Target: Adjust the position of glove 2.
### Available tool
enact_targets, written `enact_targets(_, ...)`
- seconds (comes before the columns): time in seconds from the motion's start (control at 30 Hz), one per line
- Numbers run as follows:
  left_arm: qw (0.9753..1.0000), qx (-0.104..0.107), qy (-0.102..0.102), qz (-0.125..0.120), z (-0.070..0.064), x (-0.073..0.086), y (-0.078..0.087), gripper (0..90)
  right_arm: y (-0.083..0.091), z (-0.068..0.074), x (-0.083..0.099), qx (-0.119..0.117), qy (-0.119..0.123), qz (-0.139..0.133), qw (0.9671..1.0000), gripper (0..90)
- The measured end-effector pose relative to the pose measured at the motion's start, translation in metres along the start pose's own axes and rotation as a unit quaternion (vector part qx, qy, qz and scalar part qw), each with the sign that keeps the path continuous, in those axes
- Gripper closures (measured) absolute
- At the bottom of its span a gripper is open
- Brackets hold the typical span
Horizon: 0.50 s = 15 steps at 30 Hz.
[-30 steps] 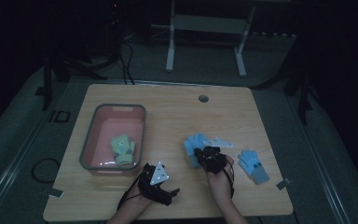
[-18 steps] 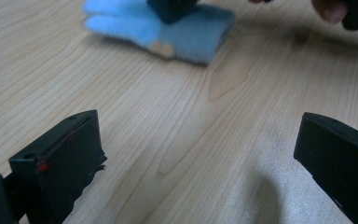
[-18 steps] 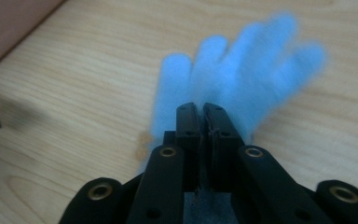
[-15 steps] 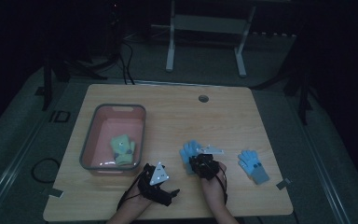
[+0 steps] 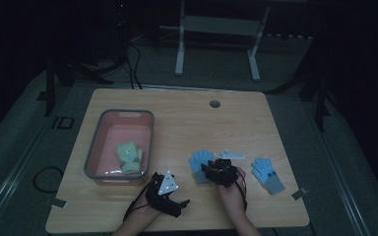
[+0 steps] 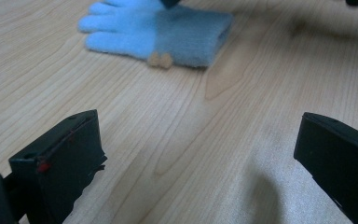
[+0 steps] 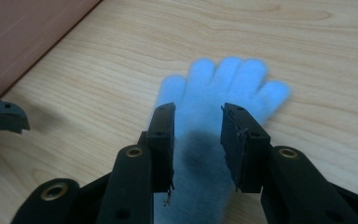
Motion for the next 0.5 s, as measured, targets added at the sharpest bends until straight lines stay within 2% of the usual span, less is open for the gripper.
enact_targets(0.2,1.0,0.001,0.0,0.001,0.0,0.0,0.0,1.2,0.015,-0.016,-0.007,-0.005,0.017,-0.007,0.9998,66.8)
enact_targets(0.23,1.0,0.001,0.0,0.002,0.0,0.0,0.0,1.3,0.022,-0.025,-0.008,-0.008,0.026,-0.007,0.9996,67.3)
enact_targets(0.37,1.0,0.003,-0.001,0.003,0.0,0.0,0.0,1.3,0.032,-0.036,-0.01,-0.012,0.035,-0.012,0.9993,67.3)
enact_targets(0.4,1.0,0.005,-0.001,0.003,-0.001,0.0,0.0,1.3,0.038,-0.042,-0.011,-0.011,0.038,-0.014,0.9991,67.5)
enact_targets(0.47,1.0,0.008,-0.001,0.002,-0.001,0.0,0.0,1.3,0.041,-0.045,-0.012,-0.015,0.039,-0.019,0.9989,67.5)
enact_targets(0.5,0.9999,0.015,0.002,0.002,-0.002,0.0,0.0,1.3,0.049,-0.053,-0.012,-0.019,0.041,-0.02,0.9988,67.5)
Point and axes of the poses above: each handheld gripper's, and its own axes: y roughly backward along the jaws, x roughly out of its underside, z roughly to its left, the point moved 10 cm from there along -y, roughly forward along the jaws, and after that the axes turned 7 degrees about -z, right-handed, at the moved point
